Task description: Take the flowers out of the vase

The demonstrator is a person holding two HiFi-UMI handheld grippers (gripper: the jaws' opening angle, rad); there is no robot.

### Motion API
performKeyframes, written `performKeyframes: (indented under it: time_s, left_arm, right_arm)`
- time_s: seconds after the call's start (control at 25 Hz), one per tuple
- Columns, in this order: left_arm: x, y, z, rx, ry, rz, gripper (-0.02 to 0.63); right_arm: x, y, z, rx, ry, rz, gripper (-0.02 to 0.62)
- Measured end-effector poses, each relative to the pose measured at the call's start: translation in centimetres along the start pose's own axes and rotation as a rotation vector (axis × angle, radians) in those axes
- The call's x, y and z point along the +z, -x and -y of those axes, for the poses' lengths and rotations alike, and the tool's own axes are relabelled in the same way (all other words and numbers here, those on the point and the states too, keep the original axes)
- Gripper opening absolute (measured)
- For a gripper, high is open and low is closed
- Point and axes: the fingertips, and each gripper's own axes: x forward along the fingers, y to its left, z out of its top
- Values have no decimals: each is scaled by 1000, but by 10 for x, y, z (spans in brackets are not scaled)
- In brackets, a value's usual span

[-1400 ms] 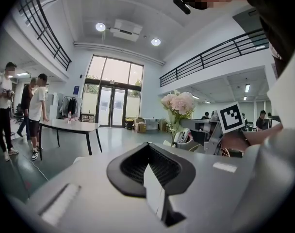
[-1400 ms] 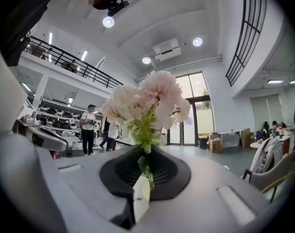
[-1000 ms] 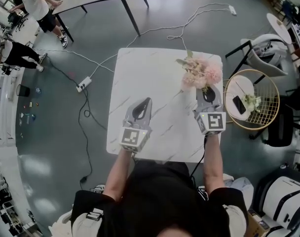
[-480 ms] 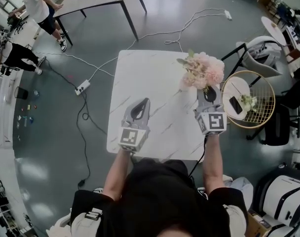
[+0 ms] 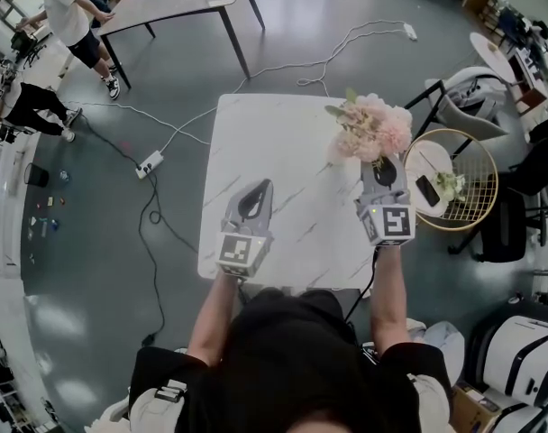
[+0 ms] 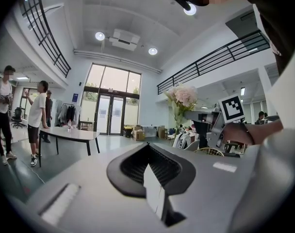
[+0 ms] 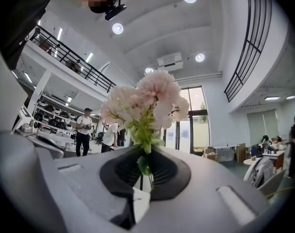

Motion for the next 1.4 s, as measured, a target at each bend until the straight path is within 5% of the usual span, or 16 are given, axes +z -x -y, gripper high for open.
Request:
performKeyframes:
  time_s: [1.4]
  left_arm:
    - [5,25,14,-203,-28,15,8]
  right_arm:
    - [-46,107,-57,-149,-51,-167,15]
